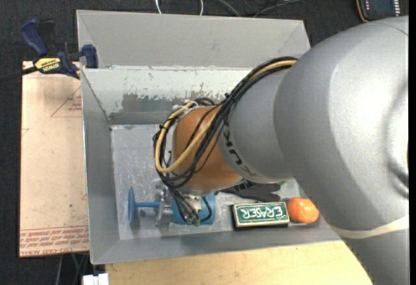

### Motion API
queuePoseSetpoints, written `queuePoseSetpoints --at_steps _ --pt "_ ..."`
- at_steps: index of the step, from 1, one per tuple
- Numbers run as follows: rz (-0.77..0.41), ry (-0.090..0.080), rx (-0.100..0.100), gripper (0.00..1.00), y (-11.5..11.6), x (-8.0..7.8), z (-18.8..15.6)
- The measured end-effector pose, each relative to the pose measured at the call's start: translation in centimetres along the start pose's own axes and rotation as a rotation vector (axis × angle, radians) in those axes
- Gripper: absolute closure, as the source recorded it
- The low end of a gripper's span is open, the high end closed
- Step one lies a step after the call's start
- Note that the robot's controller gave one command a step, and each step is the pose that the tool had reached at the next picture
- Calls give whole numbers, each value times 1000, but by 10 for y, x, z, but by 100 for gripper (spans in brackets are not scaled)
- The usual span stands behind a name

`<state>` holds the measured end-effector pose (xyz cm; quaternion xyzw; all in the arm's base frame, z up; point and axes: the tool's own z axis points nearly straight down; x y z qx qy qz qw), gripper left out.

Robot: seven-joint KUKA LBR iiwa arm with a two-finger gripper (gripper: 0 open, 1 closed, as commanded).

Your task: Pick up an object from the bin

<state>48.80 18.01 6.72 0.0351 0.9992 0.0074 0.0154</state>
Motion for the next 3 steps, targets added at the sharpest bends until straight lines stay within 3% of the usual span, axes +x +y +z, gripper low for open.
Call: queuePoseSetpoints --at_steps 2,3 --pt "0 10 5 100 -1 2 -17" --pt "0 3 2 100 0 -1 -60"
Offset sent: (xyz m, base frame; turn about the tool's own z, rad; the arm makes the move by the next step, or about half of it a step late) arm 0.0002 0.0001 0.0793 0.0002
